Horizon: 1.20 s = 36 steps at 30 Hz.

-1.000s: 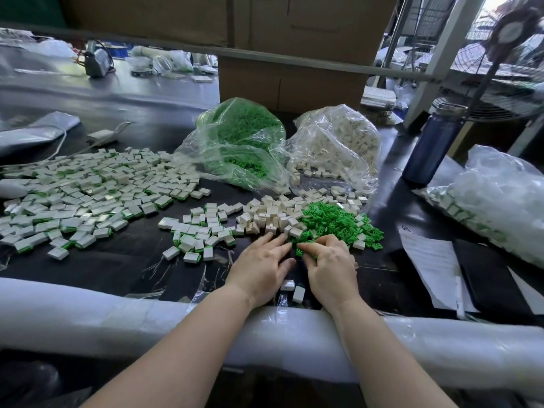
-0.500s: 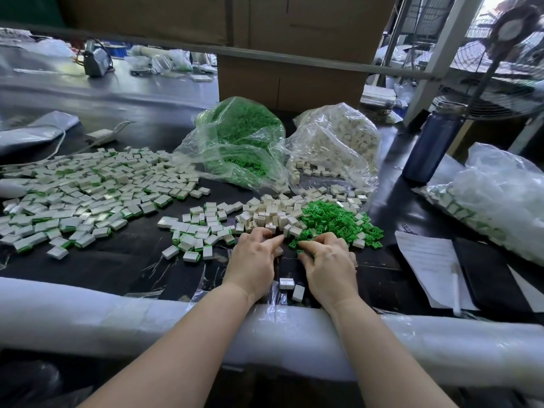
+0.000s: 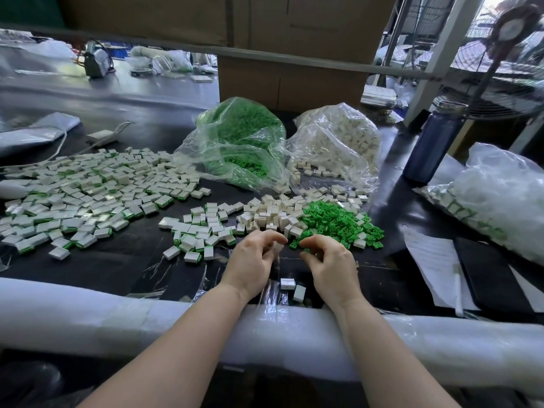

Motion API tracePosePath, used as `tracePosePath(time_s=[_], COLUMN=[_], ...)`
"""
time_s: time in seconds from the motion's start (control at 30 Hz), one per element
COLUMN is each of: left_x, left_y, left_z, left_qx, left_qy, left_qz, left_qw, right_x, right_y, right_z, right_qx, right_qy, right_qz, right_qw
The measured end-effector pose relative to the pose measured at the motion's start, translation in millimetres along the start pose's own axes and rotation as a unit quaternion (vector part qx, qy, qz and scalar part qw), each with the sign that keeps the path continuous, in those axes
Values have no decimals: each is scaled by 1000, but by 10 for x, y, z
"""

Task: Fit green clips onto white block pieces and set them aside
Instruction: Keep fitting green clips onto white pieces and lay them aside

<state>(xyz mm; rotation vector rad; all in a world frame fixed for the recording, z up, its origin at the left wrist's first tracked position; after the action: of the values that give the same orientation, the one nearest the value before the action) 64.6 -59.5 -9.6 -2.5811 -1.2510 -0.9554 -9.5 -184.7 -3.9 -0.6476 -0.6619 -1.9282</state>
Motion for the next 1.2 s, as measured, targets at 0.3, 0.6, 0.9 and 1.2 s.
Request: tracePosePath(time_s=[0.3, 0.6, 0.9, 1.2], left_x=[28, -40, -95, -103], left_y=[-4, 3, 25, 24], left_z=[74, 113, 100, 96], left_qx=[33, 34, 26, 20], left_qy=[-166, -314, -280, -277], left_qz=[-10, 39, 60, 73], left_qw=[986, 948, 958, 958], right_x=[16, -33, -6, -41], right_y=[11, -11, -11, -26], right_z=[-85, 22, 13, -14], right_qx=[-9, 12, 14, 7], right_qy=[147, 256, 243, 258], right_qz=[-1, 54, 31, 54], right_qw=[989, 965, 969, 965])
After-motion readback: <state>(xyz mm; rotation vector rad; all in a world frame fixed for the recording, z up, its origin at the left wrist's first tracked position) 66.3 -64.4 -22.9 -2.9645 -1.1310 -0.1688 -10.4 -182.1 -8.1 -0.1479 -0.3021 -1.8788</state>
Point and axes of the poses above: each hand's wrist, its own y-axis towards the middle knuckle, its own x-axis out of the back of the hand, z = x × y, the point moved 8 cm from there along y, towards the middle knuckle, and after that the axes turned 10 degrees about z, right-handed, at the moved point
